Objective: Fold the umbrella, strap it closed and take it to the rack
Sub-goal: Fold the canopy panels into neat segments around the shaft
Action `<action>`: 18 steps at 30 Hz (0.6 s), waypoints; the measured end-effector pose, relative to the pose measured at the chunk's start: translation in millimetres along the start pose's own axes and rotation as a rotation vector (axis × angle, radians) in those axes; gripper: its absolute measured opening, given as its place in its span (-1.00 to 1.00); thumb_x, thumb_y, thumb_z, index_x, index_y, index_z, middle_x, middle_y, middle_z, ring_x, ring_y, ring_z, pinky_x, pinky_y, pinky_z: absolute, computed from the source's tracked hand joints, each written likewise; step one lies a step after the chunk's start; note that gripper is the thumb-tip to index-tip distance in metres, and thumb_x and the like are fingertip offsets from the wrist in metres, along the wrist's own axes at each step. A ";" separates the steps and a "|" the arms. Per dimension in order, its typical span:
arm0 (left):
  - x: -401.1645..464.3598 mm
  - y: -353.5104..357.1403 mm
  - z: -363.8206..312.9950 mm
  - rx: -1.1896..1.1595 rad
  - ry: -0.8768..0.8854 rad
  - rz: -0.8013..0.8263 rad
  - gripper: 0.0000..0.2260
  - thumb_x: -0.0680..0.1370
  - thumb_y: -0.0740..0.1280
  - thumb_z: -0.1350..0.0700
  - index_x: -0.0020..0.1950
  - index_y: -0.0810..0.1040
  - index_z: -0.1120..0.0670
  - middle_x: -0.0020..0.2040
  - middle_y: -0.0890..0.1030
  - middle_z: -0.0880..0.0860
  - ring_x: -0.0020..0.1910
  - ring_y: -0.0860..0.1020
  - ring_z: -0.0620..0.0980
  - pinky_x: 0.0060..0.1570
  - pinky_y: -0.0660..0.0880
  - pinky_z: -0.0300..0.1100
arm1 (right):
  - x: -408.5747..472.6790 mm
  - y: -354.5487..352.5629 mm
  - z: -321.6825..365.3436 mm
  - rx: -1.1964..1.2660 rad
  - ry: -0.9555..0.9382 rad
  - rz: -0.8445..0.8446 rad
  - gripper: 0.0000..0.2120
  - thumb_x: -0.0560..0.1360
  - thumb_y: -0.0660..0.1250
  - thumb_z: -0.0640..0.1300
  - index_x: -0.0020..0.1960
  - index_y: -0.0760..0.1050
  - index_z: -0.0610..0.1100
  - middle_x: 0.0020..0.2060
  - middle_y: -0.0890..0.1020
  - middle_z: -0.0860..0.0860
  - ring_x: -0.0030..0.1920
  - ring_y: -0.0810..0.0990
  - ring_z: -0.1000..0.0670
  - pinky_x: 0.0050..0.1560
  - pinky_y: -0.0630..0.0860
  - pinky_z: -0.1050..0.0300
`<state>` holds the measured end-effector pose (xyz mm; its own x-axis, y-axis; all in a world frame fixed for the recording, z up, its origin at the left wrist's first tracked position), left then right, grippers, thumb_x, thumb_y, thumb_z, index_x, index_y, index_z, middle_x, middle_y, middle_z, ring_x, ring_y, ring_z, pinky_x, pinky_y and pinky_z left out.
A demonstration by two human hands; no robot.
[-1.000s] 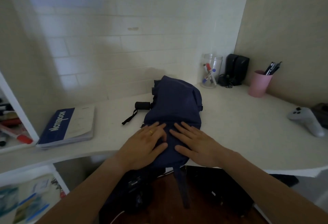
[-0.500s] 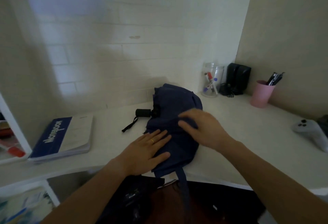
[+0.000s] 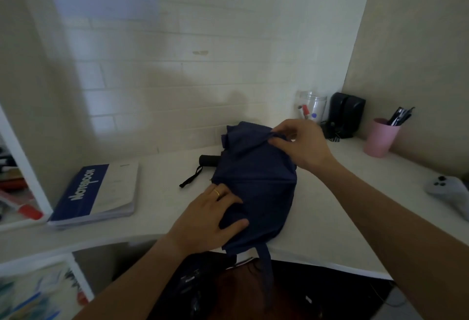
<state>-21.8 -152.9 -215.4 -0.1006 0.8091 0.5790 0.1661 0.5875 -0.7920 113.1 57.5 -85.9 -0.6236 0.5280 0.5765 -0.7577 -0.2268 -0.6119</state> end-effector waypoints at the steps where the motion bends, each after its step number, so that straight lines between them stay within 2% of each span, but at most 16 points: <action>1: 1.9 -2.7 -1.8 -0.070 -0.076 -0.061 -0.63 0.55 0.34 -0.27 0.21 0.53 -0.07 0.12 0.48 -0.13 0.07 0.47 -0.26 0.07 0.46 -0.35 | -4.9 -3.1 3.2 0.038 -0.015 -0.012 -0.90 0.44 0.51 -0.15 -0.04 0.69 -0.07 -0.15 0.69 0.08 -0.15 0.61 0.18 -0.11 0.51 0.39; 3: 8.9 -9.8 -3.0 -0.244 -0.255 -0.272 -0.61 0.48 0.47 -0.21 0.17 0.43 -0.09 0.11 0.47 -0.12 0.08 0.48 -0.28 0.04 0.41 -0.47 | -16.7 -8.2 10.3 0.070 -0.046 -0.013 -0.88 0.43 0.53 -0.14 -0.04 0.70 -0.07 -0.12 0.67 0.05 -0.12 0.61 0.15 -0.10 0.51 0.40; 5: 18.7 -18.3 -2.3 -0.424 -0.376 -0.429 -0.44 0.40 0.58 -0.10 0.26 0.35 -0.07 0.20 0.46 -0.04 0.18 0.48 -0.22 0.17 0.41 -0.43 | -29.4 -11.1 16.3 0.083 -0.086 -0.011 -0.87 0.40 0.55 -0.16 -0.05 0.70 -0.08 -0.13 0.63 0.06 -0.17 0.56 0.21 -0.13 0.46 0.44; 7: 27.8 -29.6 -4.5 -0.611 -0.431 -0.416 -0.29 0.36 0.64 0.00 0.38 0.32 -0.05 0.25 0.49 0.01 0.23 0.52 -0.14 0.25 0.46 -0.30 | -41.9 -11.8 22.0 0.097 -0.122 0.013 -0.87 0.39 0.57 -0.20 -0.09 0.68 -0.08 -0.17 0.64 0.10 -0.21 0.54 0.27 -0.15 0.44 0.45; 9: 31.0 -40.7 -10.2 -0.668 -0.394 -0.339 -0.30 0.37 0.64 0.09 0.40 0.35 -0.06 0.11 0.63 -0.02 0.14 0.61 -0.12 0.23 0.49 -0.30 | -54.3 -11.2 25.8 0.089 -0.157 0.065 -0.84 0.38 0.56 -0.22 -0.13 0.65 0.00 -0.21 0.64 0.18 -0.20 0.56 0.27 -0.14 0.44 0.44; 11: 27.5 -48.7 -17.4 -0.584 -0.311 -0.267 -0.42 0.42 0.61 0.15 0.35 0.44 -0.06 -0.07 0.70 -0.05 0.03 0.66 -0.11 0.15 0.51 -0.37 | -66.3 -10.7 26.2 0.044 -0.190 0.116 -0.82 0.38 0.57 -0.18 -0.15 0.64 0.06 -0.21 0.64 0.18 -0.19 0.58 0.21 -0.12 0.48 0.37; 12: 23.4 -50.7 -20.2 -0.530 -0.277 -0.243 -0.51 0.44 0.58 0.17 0.30 0.50 -0.05 -0.10 0.70 -0.08 0.00 0.67 -0.13 0.12 0.52 -0.38 | -72.6 -10.4 24.3 0.013 -0.207 0.142 -0.82 0.38 0.57 -0.17 -0.15 0.63 0.06 -0.20 0.64 0.17 -0.17 0.58 0.18 -0.11 0.51 0.31; 15: 5.4 -45.6 -18.5 -0.262 -0.130 -0.188 -0.79 0.49 0.54 0.18 0.08 0.67 -0.03 -0.05 0.67 -0.16 -0.05 0.62 -0.20 0.03 0.57 -0.22 | -94.9 -6.7 12.1 -0.149 -0.267 0.244 -0.80 0.37 0.55 -0.18 -0.09 0.63 0.04 -0.13 0.62 0.16 -0.11 0.54 0.13 -0.06 0.54 0.19; 18: -9.2 -35.5 -10.8 -0.010 0.003 -0.108 -0.89 0.54 0.44 0.02 0.03 0.71 -0.05 -0.02 0.65 -0.14 -0.03 0.58 -0.17 -0.04 0.59 -0.09 | -116.5 -0.1 -2.7 -0.290 -0.318 0.300 -0.78 0.37 0.50 -0.20 -0.05 0.61 0.05 -0.07 0.58 0.15 -0.07 0.53 0.08 -0.04 0.54 0.14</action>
<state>-16.1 -181.3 -190.5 -0.1159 0.7409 0.6616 0.1638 0.6712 -0.7229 186.4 -1.8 -154.5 -0.8668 0.1896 0.4612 -0.4805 -0.0706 -0.8742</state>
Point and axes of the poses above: each hand's wrist, its own x-axis towards the middle knuckle, its own y-axis out of the palm, z = x × y, the point moved 1 cm from there along x, towards the middle knuckle
